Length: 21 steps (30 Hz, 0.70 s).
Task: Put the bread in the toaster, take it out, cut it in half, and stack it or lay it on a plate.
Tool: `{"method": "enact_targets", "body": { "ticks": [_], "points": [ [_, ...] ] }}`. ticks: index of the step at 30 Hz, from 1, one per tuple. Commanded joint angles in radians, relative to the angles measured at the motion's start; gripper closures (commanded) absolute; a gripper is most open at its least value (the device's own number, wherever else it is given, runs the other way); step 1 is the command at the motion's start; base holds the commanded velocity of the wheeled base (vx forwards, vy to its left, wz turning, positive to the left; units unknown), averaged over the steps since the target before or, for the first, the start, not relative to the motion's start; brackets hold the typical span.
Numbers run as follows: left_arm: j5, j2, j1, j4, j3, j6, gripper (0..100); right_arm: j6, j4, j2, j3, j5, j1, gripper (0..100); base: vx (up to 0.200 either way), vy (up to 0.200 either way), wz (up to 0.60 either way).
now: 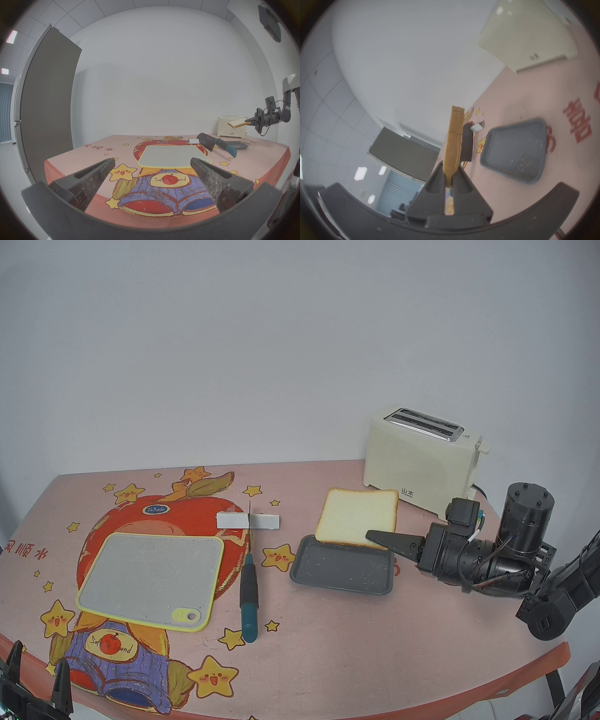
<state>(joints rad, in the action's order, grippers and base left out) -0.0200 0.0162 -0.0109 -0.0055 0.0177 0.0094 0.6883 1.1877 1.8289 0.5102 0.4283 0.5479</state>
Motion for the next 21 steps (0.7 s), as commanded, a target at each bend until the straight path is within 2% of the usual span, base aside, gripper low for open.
{"method": "enact_targets", "body": {
  "ticks": [1,3,5,9,16,17,21],
  "points": [
    [0.000,-0.016,0.000,-0.001,-0.018,0.000,0,-0.161,0.176,0.053,-0.090,-0.033,0.006,100,0.000,0.000,0.00],
    [0.000,-0.016,0.000,-0.001,-0.018,0.000,0,-0.181,0.254,0.078,-0.101,-0.034,0.012,100,0.000,0.000,0.00],
    [0.000,-0.016,0.000,-0.001,-0.018,0.000,0,-0.251,0.303,0.108,-0.111,-0.034,0.009,100,0.000,0.000,0.00],
    [0.000,-0.016,0.000,-0.001,-0.018,0.000,0,-0.332,0.345,0.148,-0.130,-0.034,0.006,100,0.000,0.000,0.00],
    [0.000,-0.016,0.000,-0.001,-0.018,0.000,0,-0.346,0.363,0.145,-0.137,-0.036,0.018,100,0.000,0.000,0.00],
    [0.000,-0.016,0.000,-0.001,-0.018,0.000,0,-0.377,0.363,0.142,-0.137,-0.037,0.010,100,0.000,0.000,0.00],
    [0.000,-0.016,0.000,-0.001,-0.018,0.000,0,-0.428,0.360,0.142,-0.137,-0.036,-0.002,100,0.000,0.000,0.00]
  ]
}}
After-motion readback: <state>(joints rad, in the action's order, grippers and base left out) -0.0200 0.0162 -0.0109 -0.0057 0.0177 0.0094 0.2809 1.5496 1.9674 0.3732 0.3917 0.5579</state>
